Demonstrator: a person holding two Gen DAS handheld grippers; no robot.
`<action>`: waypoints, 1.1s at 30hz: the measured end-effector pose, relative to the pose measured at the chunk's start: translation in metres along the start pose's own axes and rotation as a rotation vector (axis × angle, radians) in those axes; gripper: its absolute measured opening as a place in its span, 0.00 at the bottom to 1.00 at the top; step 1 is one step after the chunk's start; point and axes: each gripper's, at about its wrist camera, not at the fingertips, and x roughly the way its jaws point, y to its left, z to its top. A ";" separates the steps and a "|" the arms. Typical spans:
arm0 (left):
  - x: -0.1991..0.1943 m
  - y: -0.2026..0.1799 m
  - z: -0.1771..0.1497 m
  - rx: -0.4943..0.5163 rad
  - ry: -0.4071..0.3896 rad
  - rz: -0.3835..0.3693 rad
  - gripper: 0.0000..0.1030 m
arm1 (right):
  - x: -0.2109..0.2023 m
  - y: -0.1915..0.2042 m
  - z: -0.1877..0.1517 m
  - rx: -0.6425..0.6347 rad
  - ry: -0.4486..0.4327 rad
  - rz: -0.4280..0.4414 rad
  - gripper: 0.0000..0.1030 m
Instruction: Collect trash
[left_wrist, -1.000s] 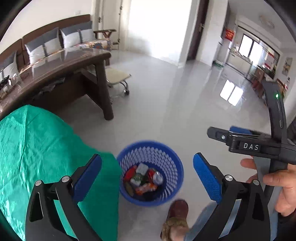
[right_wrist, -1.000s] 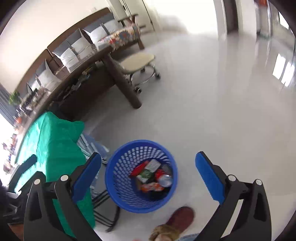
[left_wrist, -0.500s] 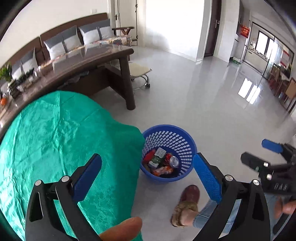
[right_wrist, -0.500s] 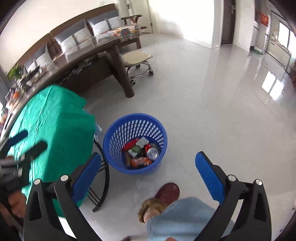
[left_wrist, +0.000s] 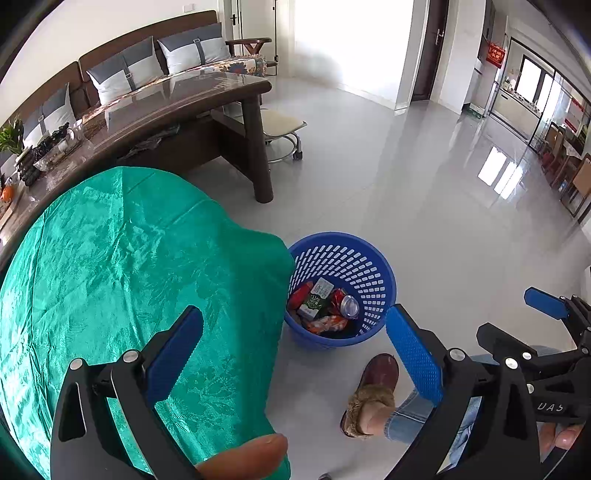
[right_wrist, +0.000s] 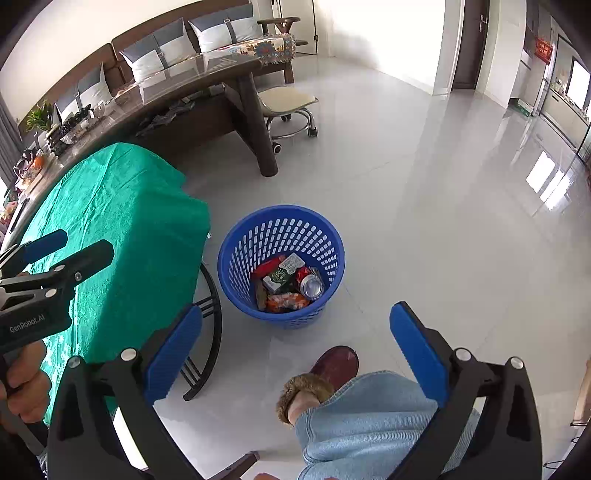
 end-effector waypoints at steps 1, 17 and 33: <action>0.000 0.000 -0.001 0.003 0.002 -0.001 0.95 | -0.001 0.000 -0.001 0.000 0.002 0.003 0.96; -0.001 -0.003 -0.002 0.005 0.019 -0.006 0.95 | -0.003 0.004 -0.008 -0.002 0.013 0.005 0.96; 0.005 0.000 -0.002 0.003 0.037 0.002 0.95 | -0.001 0.007 -0.009 -0.004 0.024 0.017 0.96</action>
